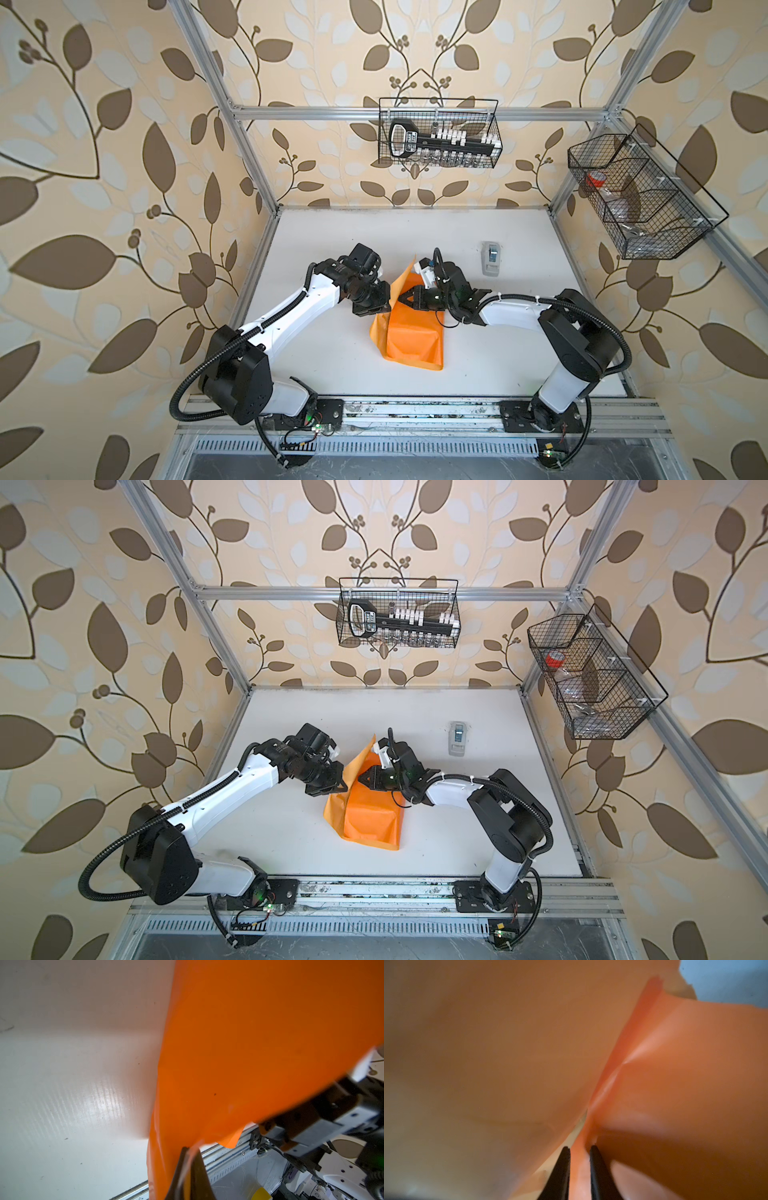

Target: Wrap the gift box in paper

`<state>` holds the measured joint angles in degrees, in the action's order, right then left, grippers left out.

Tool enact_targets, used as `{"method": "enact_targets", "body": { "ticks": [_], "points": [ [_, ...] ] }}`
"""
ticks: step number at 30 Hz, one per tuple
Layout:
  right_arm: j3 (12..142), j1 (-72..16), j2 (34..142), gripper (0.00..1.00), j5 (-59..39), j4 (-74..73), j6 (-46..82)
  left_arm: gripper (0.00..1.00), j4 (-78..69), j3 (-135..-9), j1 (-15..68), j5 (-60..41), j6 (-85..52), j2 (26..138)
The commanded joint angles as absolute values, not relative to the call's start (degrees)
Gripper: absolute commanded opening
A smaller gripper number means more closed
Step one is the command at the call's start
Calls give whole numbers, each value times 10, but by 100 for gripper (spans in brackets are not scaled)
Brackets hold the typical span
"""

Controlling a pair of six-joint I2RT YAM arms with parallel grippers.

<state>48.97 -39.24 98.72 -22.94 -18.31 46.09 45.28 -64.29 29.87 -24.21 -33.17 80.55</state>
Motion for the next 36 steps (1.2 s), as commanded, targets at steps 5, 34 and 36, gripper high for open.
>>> {"method": "enact_targets", "body": {
  "ticks": [5, 34, 36],
  "points": [
    [462, -393, 1013, 21, -219, -102, 471, 0, 462, -718, 328, -299, -328, 862],
    [462, -385, 950, 22, -260, -177, 635, 0, 224, -582, 378, -314, -450, 936],
    [484, -384, 925, 26, -227, -109, 605, 0, 223, -579, 378, -313, -450, 938]
  ]
}}
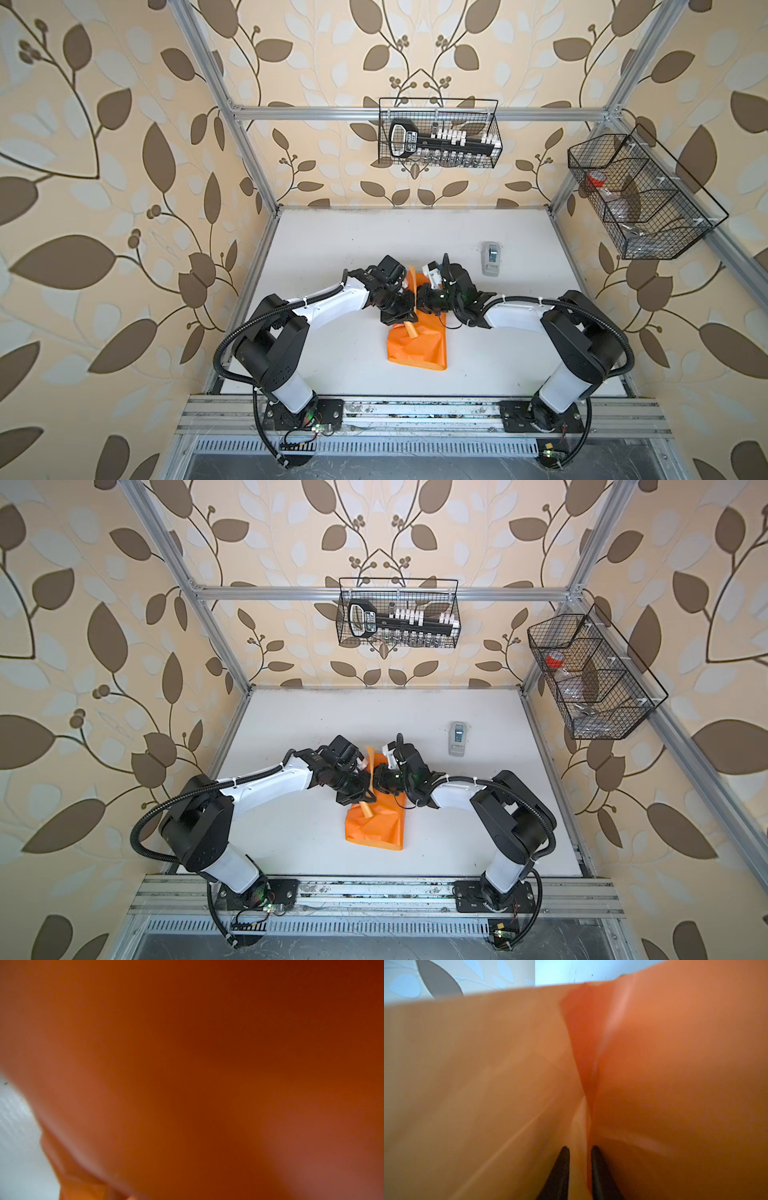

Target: Wrap the gift box in paper

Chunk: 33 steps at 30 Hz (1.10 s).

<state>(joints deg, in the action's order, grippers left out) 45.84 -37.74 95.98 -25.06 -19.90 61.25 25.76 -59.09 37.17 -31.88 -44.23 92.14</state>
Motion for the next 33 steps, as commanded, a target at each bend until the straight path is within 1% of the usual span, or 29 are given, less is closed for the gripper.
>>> {"method": "enact_targets", "body": {
  "ticks": [1, 9, 13, 14, 17, 20, 28, 33],
  "points": [
    [493, -383, 915, 27, -214, -83, 592, 0, 223, -578, 378, -314, -450, 940],
    [502, -329, 791, 38, -121, 103, 481, 0, 222, -574, 378, -316, -448, 941],
    [473, -296, 743, 48, -116, 150, 405, 0, 223, -577, 377, -321, -447, 944],
    [467, -290, 743, 49, -125, 157, 386, 0, 223, -578, 378, -321, -447, 945],
    [449, -286, 761, 49, -146, 164, 356, 0, 225, -582, 379, -322, -445, 947],
    [419, -286, 775, 49, -173, 116, 366, 0, 228, -584, 378, -322, -444, 950],
    [408, -300, 813, 49, -167, 78, 378, 0, 248, -602, 384, -319, -438, 958],
    [410, -315, 834, 46, -160, 70, 379, 0, 297, -645, 394, -307, -418, 962]
  ]
}}
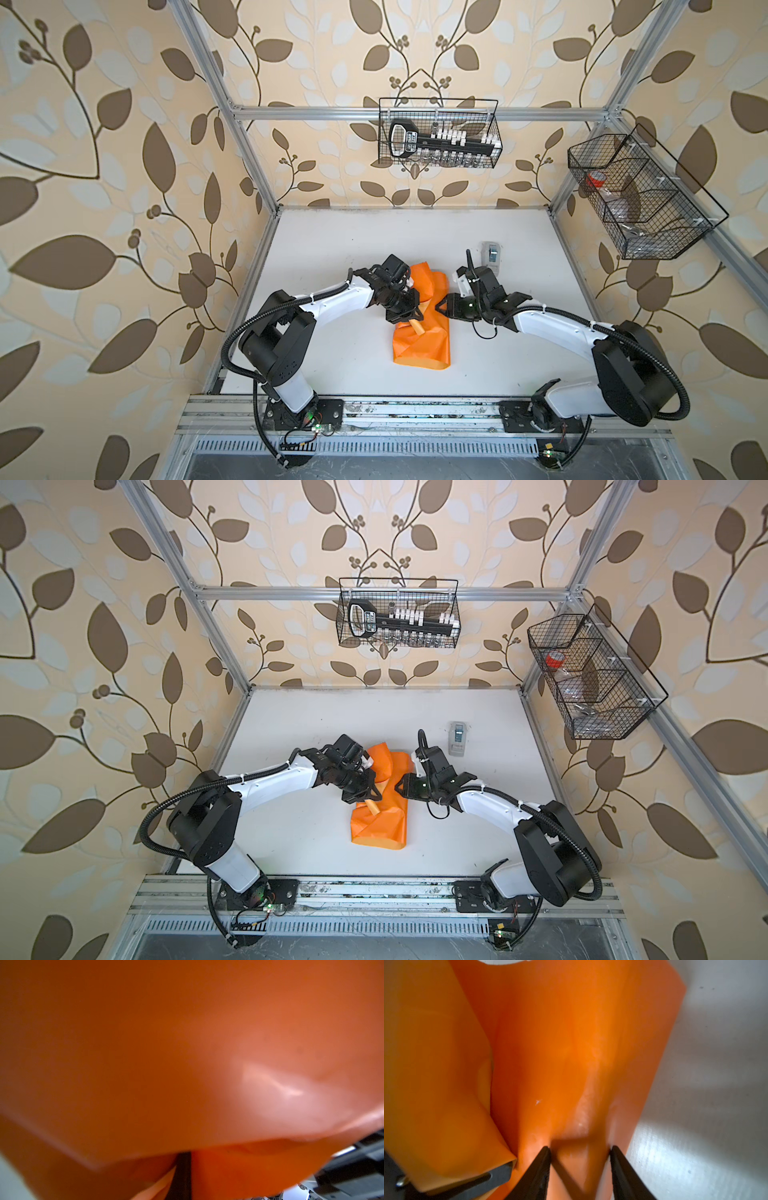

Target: Wrap the gift box in paper

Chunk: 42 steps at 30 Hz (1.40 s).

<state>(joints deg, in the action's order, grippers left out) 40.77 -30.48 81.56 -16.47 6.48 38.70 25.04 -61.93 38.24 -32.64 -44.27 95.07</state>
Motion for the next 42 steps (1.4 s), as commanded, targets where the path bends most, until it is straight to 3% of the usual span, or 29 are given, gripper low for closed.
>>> {"method": "enact_targets", "body": {
  "ticks": [1, 9, 20, 21, 25, 30, 42],
  "points": [
    [409, -317, 838, 45, -158, 69, 379, 0, 312, -657, 396, -303, -412, 963],
    [409, -336, 844, 42, -151, 62, 387, 0, 402, -757, 423, -283, -368, 997],
    [410, -340, 843, 42, -156, 59, 390, 0, 370, -750, 435, -299, -373, 1035],
    [410, -340, 842, 42, -156, 60, 390, 3, 370, -748, 435, -298, -373, 1033],
    [410, -340, 839, 42, -159, 61, 390, 30, 362, -743, 435, -302, -373, 1036],
    [410, -338, 832, 42, -167, 59, 394, 49, 344, -734, 435, -323, -375, 1050],
    [374, -260, 763, 49, -209, 55, 411, 58, 303, -697, 434, -343, -389, 1057]
  ]
}}
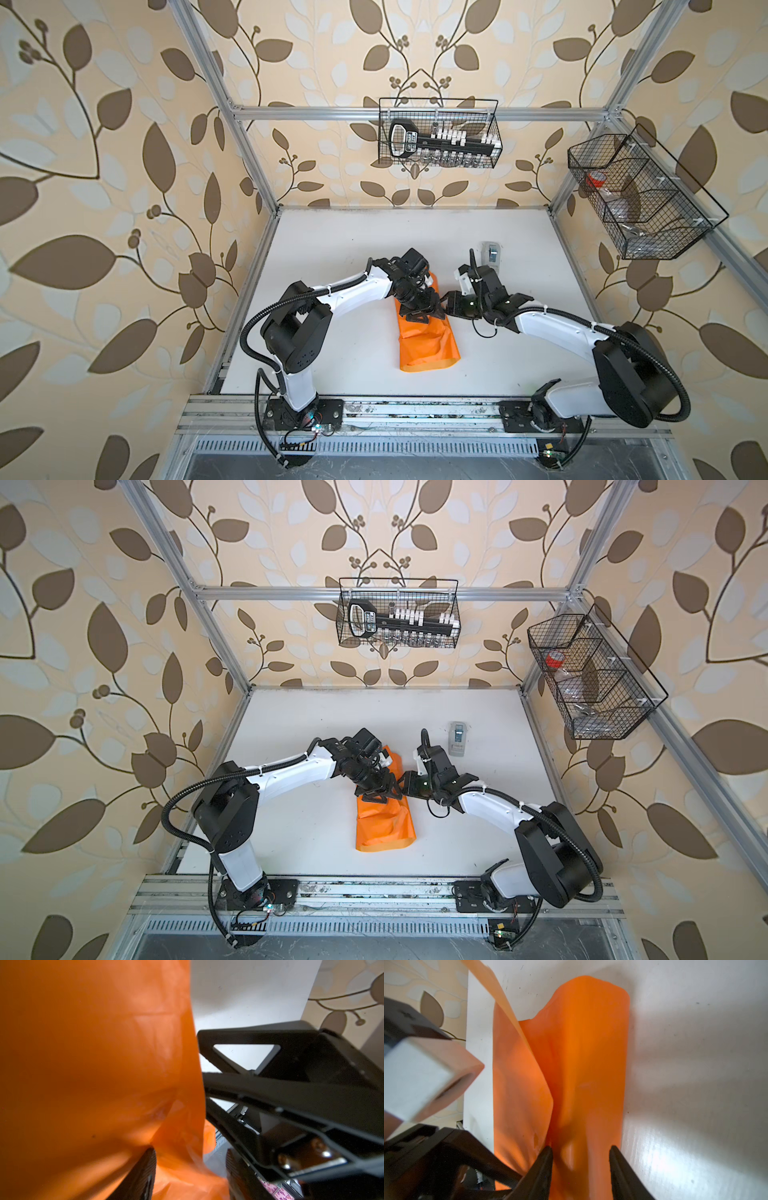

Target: Wrap the gift box in paper

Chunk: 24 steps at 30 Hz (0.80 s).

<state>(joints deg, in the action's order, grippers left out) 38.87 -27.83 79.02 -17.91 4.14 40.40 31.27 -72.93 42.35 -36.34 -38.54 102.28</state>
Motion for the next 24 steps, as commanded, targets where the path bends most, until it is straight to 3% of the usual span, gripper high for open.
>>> {"method": "enact_targets", "body": {
  "ticks": [1, 6, 24],
  "points": [
    [371, -250, 754, 51, -213, 58, 409, 58, 301, -695, 435, -344, -389, 1057],
    [385, -236, 749, 57, -232, 67, 395, 59, 293, -689, 434, -346, -391, 1060],
    [417, -263, 854, 53, -255, 35, 375, 55, 285, -692, 435, -353, -391, 1066]
  ]
}}
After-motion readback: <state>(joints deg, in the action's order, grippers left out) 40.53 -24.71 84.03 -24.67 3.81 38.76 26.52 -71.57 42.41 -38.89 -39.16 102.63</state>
